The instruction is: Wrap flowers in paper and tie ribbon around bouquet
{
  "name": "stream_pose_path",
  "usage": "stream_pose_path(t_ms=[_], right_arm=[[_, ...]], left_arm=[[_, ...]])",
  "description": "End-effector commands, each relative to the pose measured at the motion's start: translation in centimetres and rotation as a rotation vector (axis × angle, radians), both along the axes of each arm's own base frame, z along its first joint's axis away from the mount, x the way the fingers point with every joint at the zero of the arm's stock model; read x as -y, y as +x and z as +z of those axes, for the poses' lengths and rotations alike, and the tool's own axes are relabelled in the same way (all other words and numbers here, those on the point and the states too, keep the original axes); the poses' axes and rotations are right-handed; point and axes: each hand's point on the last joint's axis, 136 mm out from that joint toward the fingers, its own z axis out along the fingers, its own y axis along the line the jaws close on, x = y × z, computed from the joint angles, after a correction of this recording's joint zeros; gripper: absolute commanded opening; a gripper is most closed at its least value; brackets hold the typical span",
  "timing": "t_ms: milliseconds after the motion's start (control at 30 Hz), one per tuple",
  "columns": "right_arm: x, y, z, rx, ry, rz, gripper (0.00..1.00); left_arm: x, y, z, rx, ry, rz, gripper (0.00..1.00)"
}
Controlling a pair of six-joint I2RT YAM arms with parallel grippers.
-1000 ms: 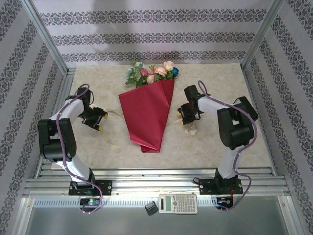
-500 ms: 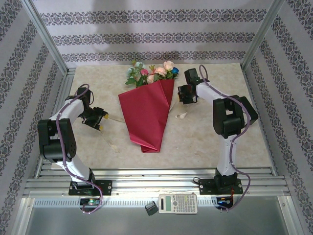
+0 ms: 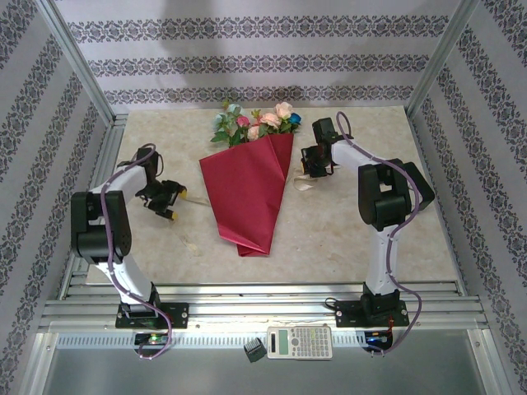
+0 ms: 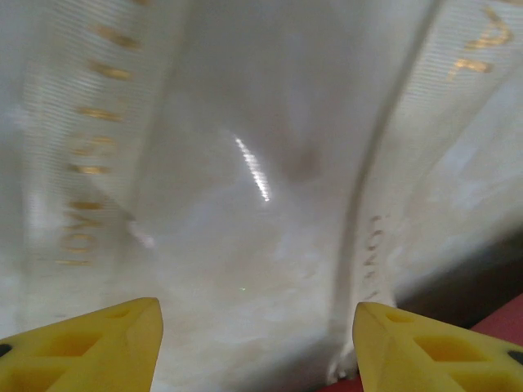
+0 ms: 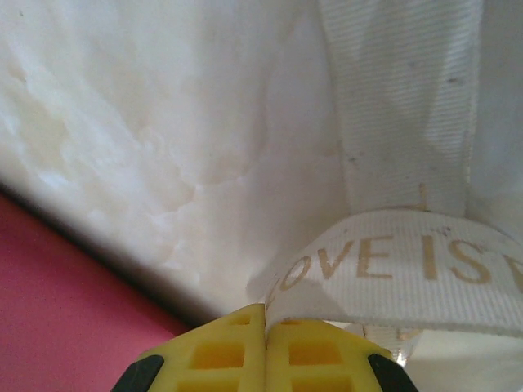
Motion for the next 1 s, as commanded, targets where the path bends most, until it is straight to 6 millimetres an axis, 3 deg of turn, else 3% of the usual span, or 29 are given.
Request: stream_pose_path(t_ms=[0, 167, 333, 467, 567, 633, 767, 967], right_arm=[[0.7, -0.4, 0.2, -0.005, -0.002, 0.005, 0.00], [0.7, -0.7, 0.1, -0.005, 0.001, 0.006, 0.00], [0.7, -1.0, 0.2, -0.004, 0.004, 0.008, 0.00], [0.7, -1.2, 0.2, -0.002, 0.002, 0.018, 0.00], [0.7, -1.5, 0.2, 0.001, 0.000, 0.019, 0.00], [0.8, -1.6, 0.3, 0.004, -0.003, 0.019, 0.00], [0.8, -1.3, 0.7, 0.022, -0.006, 0.032, 0.00], [1.0, 0.0, 1.1, 0.048, 0.004, 0.042, 0.00]], left_arm=[[3.1, 3.5, 1.3, 0.052, -0.079, 0.075, 0.63], [6.1, 2.7, -0.6, -0.046, -0.122, 0.115, 0.60], [5.5, 0.8, -1.5, -0.132, -0.070, 0.140, 0.54], [5.0, 0.8, -2.1, -0.122, -0.056, 0.193, 0.53], [5.0, 2.2, -3.2, -0.105, -0.066, 0.217, 0.47], [5.1, 3.2, -3.9, -0.090, -0.085, 0.241, 0.36], [3.3, 4.8, -3.8, -0.051, -0.042, 0.279, 0.00], [1.8, 8.8, -2.5, 0.074, -0.068, 0.298, 0.00]])
